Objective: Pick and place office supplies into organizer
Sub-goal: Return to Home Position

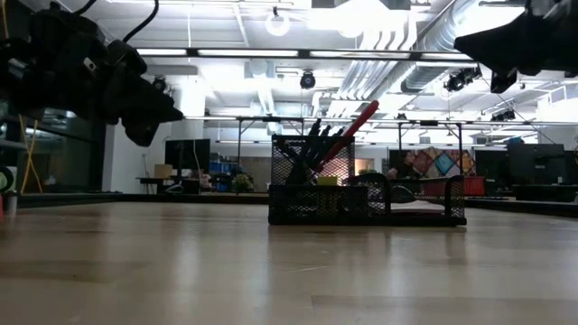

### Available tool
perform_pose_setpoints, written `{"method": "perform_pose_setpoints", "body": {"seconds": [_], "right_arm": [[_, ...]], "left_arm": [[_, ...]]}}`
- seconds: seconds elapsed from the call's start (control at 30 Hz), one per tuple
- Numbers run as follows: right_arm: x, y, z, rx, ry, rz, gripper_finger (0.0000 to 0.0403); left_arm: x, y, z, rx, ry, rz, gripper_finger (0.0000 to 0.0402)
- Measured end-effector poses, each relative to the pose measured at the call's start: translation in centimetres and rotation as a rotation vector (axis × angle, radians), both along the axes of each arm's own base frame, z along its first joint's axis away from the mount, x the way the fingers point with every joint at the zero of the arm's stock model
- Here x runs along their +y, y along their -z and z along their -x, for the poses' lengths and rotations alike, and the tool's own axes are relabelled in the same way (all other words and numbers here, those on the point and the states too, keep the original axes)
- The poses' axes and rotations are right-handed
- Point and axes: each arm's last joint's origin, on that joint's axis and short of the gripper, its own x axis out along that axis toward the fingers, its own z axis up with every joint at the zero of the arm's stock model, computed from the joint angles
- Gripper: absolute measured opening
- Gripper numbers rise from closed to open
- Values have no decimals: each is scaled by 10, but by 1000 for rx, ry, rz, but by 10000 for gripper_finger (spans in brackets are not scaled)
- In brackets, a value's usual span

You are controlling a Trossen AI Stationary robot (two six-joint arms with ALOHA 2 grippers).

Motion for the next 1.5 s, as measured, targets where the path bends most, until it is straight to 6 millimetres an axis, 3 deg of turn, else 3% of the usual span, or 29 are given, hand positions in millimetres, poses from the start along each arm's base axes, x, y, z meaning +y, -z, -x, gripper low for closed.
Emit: {"method": "perform_pose_setpoints", "body": {"seconds": [0.13, 0.43, 1.5], "right_arm": [[-9, -1, 4, -12, 64, -5, 10], [-17, 19, 9, 172, 130, 67, 5], [-15, 17, 10, 145, 108, 56, 4]], "left_arm": [[0, -1, 0, -7, -1, -3, 145], [0, -2, 1, -11, -2, -5, 145], [0, 1, 1, 15, -16, 3, 145]]}}
